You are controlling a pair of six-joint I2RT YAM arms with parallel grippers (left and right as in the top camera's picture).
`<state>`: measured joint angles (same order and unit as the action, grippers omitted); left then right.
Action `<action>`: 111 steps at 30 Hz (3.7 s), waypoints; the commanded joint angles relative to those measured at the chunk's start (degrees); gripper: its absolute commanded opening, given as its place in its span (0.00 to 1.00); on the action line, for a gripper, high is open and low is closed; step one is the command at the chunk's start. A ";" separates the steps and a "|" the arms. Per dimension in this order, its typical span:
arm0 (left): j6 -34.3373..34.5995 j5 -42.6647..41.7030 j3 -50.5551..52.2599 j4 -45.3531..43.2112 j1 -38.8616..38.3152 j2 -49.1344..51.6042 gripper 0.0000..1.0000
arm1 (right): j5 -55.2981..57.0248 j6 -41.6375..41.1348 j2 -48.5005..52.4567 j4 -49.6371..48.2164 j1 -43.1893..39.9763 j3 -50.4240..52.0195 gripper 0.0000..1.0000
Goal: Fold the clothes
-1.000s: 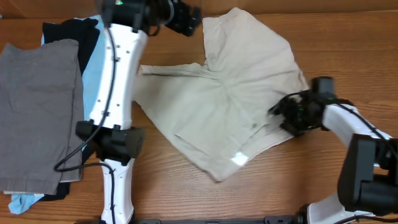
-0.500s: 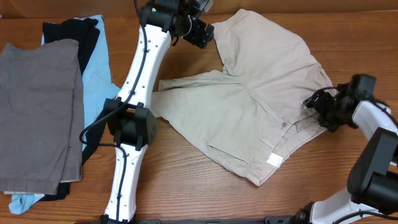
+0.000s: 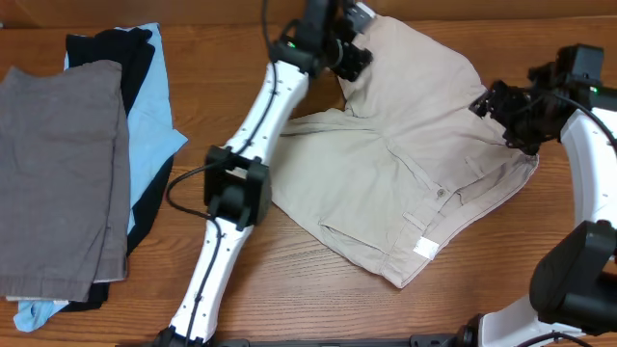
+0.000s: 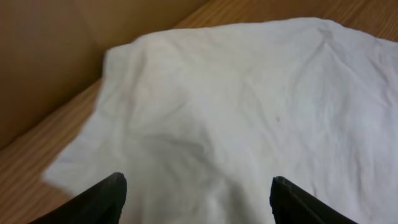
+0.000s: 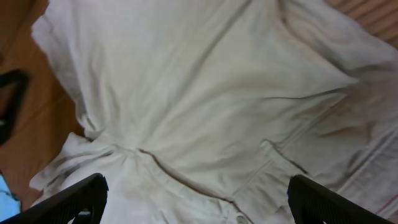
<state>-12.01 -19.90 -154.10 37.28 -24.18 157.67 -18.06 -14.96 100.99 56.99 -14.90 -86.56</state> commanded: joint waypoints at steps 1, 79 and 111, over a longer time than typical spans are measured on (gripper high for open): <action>0.22 -1.07 -0.72 -2.91 -1.20 4.33 0.76 | -0.42 0.42 -1.62 0.44 1.51 -1.36 0.96; -2.03 5.51 -0.15 10.19 0.11 1.46 0.82 | 6.93 -13.14 1.90 -3.41 12.26 10.75 1.00; 11.23 28.09 7.76 45.79 7.76 2.32 0.85 | 9.70 -14.38 1.92 -5.25 12.26 18.12 1.00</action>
<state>-1.69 6.79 -148.79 78.65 -19.14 156.00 -9.37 -28.51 102.85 52.86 -2.59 -71.33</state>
